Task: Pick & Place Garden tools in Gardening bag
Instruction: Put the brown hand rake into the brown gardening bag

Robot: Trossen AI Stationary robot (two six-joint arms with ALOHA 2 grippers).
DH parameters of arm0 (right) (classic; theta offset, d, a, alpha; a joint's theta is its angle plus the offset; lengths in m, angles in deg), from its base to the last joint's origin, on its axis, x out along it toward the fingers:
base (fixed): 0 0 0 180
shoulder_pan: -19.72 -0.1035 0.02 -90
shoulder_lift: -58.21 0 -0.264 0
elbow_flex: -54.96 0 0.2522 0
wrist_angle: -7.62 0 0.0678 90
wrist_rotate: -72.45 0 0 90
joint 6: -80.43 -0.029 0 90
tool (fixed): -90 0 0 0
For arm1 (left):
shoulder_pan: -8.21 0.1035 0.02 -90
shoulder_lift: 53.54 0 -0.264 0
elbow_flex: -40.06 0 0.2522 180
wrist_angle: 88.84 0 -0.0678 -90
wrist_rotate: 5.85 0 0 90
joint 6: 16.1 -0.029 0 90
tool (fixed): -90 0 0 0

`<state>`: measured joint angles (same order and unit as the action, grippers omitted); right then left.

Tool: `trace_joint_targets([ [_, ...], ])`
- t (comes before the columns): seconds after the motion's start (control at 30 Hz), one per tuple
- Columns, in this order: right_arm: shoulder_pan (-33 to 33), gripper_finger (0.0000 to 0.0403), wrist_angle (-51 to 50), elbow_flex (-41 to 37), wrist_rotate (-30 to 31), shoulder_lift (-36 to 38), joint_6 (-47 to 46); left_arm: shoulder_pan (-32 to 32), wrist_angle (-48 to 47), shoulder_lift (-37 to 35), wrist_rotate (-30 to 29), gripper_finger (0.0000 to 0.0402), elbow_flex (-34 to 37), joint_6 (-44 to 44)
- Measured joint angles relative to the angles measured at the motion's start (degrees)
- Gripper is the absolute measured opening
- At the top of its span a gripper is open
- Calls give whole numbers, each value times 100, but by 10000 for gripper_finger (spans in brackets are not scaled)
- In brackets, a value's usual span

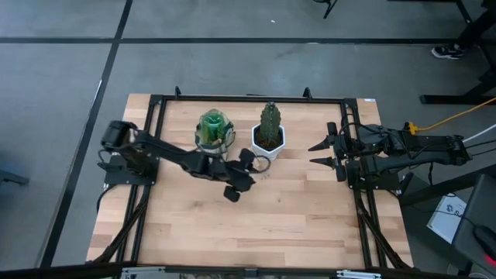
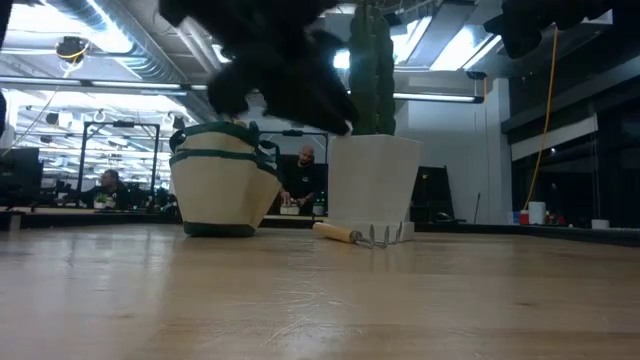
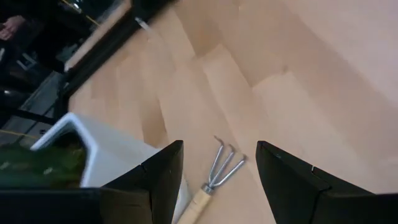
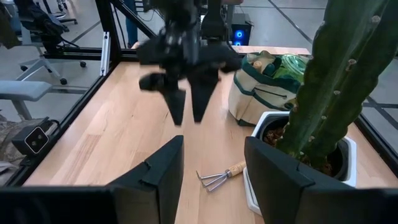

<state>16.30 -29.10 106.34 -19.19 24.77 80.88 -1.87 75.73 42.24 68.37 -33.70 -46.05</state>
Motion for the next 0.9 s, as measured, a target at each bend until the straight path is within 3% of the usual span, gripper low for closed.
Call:
trace_joint_targets([
  [0.4, 1, 172, 2, -1, 0, -1, -1, 147, -688, 1501, -500, 198, -746, -852],
  [0.9, 2, 172, 2, 1, -1, 0, -1, 787, -689, 1756, -381, 198, -746, -953],
])
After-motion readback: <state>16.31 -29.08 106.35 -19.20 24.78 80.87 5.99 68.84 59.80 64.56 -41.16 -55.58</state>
